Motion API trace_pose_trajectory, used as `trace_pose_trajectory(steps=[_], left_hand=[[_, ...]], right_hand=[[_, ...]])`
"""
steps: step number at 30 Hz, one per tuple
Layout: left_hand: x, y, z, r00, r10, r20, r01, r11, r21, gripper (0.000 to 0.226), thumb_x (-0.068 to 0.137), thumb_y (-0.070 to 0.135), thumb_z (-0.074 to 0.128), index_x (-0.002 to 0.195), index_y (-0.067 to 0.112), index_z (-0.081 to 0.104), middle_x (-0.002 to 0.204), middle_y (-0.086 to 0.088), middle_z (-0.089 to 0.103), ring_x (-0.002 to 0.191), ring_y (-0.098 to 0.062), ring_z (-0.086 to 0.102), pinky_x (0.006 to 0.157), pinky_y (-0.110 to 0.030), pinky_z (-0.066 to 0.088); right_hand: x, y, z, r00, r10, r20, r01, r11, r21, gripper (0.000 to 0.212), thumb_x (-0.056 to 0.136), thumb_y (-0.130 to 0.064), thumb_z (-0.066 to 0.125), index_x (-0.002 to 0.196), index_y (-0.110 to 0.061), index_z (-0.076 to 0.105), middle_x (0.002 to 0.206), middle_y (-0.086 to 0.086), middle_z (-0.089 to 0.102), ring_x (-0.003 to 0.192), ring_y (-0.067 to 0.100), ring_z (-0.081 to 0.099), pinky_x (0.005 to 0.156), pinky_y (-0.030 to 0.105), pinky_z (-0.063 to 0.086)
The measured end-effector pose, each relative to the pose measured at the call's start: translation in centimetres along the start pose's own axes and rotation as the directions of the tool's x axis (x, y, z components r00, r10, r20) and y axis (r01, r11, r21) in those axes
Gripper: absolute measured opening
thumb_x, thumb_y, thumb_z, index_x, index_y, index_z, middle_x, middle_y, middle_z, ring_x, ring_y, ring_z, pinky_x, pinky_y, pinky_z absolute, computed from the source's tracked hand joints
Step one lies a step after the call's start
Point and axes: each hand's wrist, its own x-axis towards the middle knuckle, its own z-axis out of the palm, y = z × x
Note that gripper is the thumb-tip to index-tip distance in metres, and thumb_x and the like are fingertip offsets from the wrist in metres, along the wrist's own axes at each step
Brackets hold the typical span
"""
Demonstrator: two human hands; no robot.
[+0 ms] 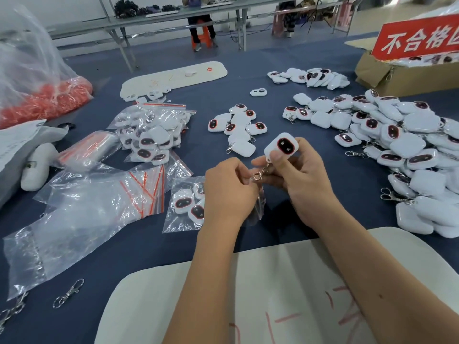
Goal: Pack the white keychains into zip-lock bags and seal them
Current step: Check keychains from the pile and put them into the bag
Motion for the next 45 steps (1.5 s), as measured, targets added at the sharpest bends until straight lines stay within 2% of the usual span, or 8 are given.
trace_pose_trajectory(steps=[6, 13, 19, 25, 31, 39, 42, 45], left_hand=[[0.2, -0.4, 0.3, 0.997, -0.066, -0.047, 0.057, 0.985, -0.166, 0.024, 0.085, 0.004, 0.073, 0.072, 0.023, 0.066, 0.063, 0.006, 0.066, 0.063, -0.008, 0.063, 0.056, -0.012, 0.043], [0.9, 0.0, -0.4, 0.973, -0.134, -0.191, 0.038, 0.899, -0.437, 0.019, 0.084, 0.001, 0.072, 0.076, 0.017, 0.067, 0.072, -0.007, 0.069, 0.071, -0.035, 0.069, 0.071, -0.052, 0.061], [0.4, 0.7, -1.4, 0.939, 0.116, -0.323, -0.209, 0.940, -0.268, 0.020, 0.079, 0.001, 0.071, 0.076, 0.019, 0.064, 0.065, 0.011, 0.062, 0.059, -0.009, 0.060, 0.058, -0.013, 0.045], [0.3, 0.8, -2.0, 0.883, 0.314, -0.348, -0.364, 0.927, -0.089, 0.019, 0.077, 0.004, 0.070, 0.076, 0.021, 0.063, 0.065, 0.010, 0.060, 0.060, -0.014, 0.059, 0.056, -0.017, 0.046], [0.0, 1.1, -1.7, 0.862, 0.372, -0.344, -0.423, 0.902, -0.084, 0.016, 0.076, 0.002, 0.069, 0.077, 0.017, 0.064, 0.066, 0.009, 0.061, 0.060, -0.016, 0.059, 0.056, -0.023, 0.048], [-0.1, 1.4, -1.4, 0.866, 0.333, -0.373, -0.398, 0.911, -0.111, 0.014, 0.074, 0.004, 0.071, 0.076, 0.016, 0.065, 0.067, 0.011, 0.061, 0.060, -0.012, 0.058, 0.057, -0.015, 0.044], [-0.2, 1.5, -1.3, 0.861, 0.318, -0.397, -0.401, 0.904, -0.145, 0.011, 0.076, 0.006, 0.070, 0.077, 0.016, 0.064, 0.067, 0.012, 0.060, 0.060, -0.011, 0.059, 0.057, -0.013, 0.043], [0.0, 1.3, -1.0, 0.874, 0.303, -0.381, -0.390, 0.904, -0.176, 0.014, 0.078, 0.004, 0.070, 0.076, 0.017, 0.063, 0.064, 0.009, 0.060, 0.058, -0.015, 0.058, 0.054, -0.015, 0.043]], right_hand=[[0.0, 0.8, 0.5, 0.999, 0.024, 0.029, -0.020, 0.993, -0.114, 0.006, 0.102, -0.004, 0.065, 0.101, -0.006, 0.059, 0.090, 0.006, 0.078, 0.084, 0.016, 0.076, 0.073, 0.025, 0.060], [0.0, 1.0, 0.3, 0.990, 0.018, 0.143, 0.036, 0.931, -0.363, 0.009, 0.102, -0.009, 0.066, 0.094, -0.013, 0.068, 0.081, -0.001, 0.072, 0.077, 0.011, 0.064, 0.076, 0.031, 0.055], [-0.6, 0.3, 1.1, 0.941, 0.068, 0.332, 0.139, 0.817, -0.560, 0.031, 0.102, 0.004, 0.052, 0.096, -0.023, 0.065, 0.089, 0.000, 0.072, 0.083, 0.020, 0.063, 0.079, 0.037, 0.051], [-0.8, -0.3, 1.6, 0.920, 0.048, 0.389, 0.229, 0.741, -0.631, 0.047, 0.098, 0.004, 0.048, 0.087, -0.041, 0.052, 0.068, -0.010, 0.061, 0.061, 0.014, 0.047, 0.061, 0.029, 0.040], [-0.7, 0.7, 1.5, 0.941, 0.004, 0.338, 0.231, 0.723, -0.651, 0.045, 0.085, 0.008, 0.067, 0.068, -0.034, 0.069, 0.058, -0.026, 0.062, 0.054, 0.001, 0.056, 0.057, 0.012, 0.039], [-0.8, 0.6, 0.9, 0.880, 0.151, 0.449, 0.245, 0.667, -0.704, 0.033, 0.098, 0.009, 0.052, 0.119, -0.007, 0.073, 0.116, 0.009, 0.072, 0.110, 0.026, 0.069, 0.097, 0.047, 0.053], [-1.1, 0.2, 1.3, 0.925, 0.058, 0.375, 0.188, 0.788, -0.587, 0.052, 0.094, 0.017, 0.050, 0.106, -0.022, 0.082, 0.108, 0.000, 0.077, 0.105, 0.016, 0.072, 0.094, 0.036, 0.056], [-0.8, 0.2, 0.6, 0.989, -0.117, 0.086, 0.145, 0.787, -0.600, 0.046, 0.091, 0.011, 0.054, 0.092, -0.026, 0.082, 0.085, -0.012, 0.078, 0.068, 0.005, 0.066, 0.066, 0.025, 0.051]])
